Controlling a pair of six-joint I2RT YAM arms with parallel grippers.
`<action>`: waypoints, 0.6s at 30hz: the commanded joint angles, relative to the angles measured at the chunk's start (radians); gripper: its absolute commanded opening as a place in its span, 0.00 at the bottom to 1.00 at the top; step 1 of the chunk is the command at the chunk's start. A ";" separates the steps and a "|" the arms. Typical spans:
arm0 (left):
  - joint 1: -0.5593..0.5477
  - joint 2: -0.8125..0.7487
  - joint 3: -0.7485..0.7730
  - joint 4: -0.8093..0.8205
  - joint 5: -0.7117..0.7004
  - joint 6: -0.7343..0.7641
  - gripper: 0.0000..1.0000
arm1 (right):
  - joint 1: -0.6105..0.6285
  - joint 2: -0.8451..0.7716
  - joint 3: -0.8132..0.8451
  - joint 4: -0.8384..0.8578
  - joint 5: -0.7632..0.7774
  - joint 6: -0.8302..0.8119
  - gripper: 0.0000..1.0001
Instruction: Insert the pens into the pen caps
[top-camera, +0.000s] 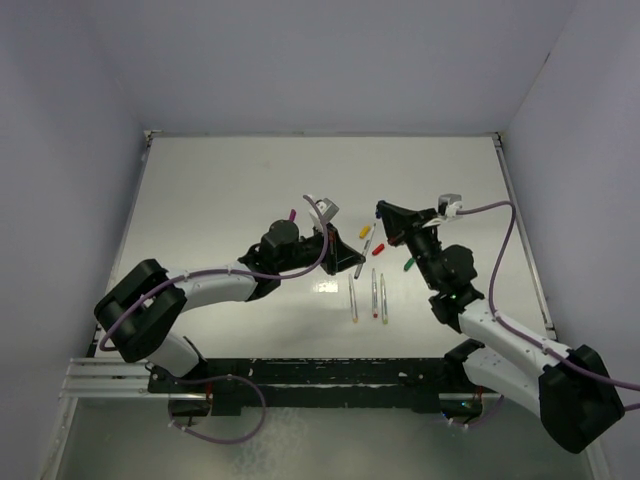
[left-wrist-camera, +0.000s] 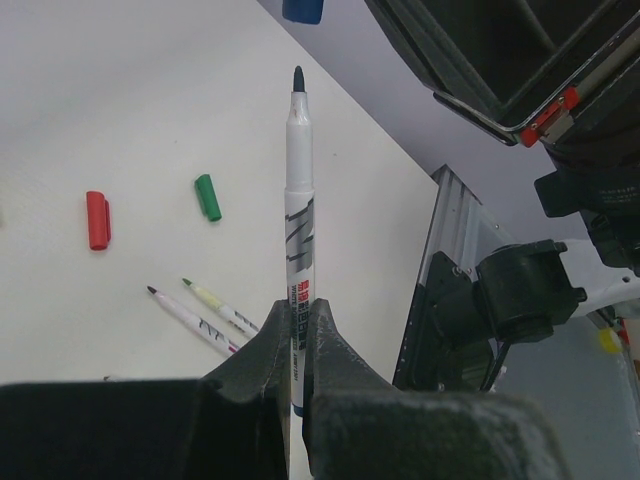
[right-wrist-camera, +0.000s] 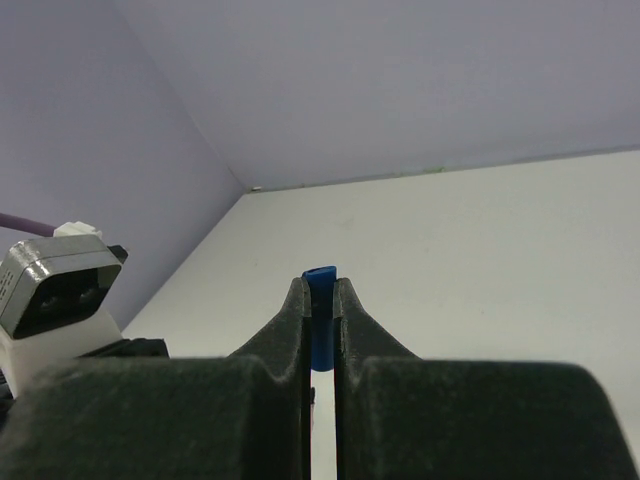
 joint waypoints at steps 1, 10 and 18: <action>0.000 -0.008 0.046 0.066 -0.010 0.013 0.00 | 0.004 -0.011 -0.012 0.101 -0.012 0.036 0.00; 0.000 -0.005 0.049 0.062 -0.018 0.017 0.00 | 0.004 0.023 -0.028 0.148 -0.023 0.077 0.00; 0.001 -0.004 0.048 0.060 -0.026 0.031 0.00 | 0.004 0.048 -0.039 0.165 -0.031 0.104 0.00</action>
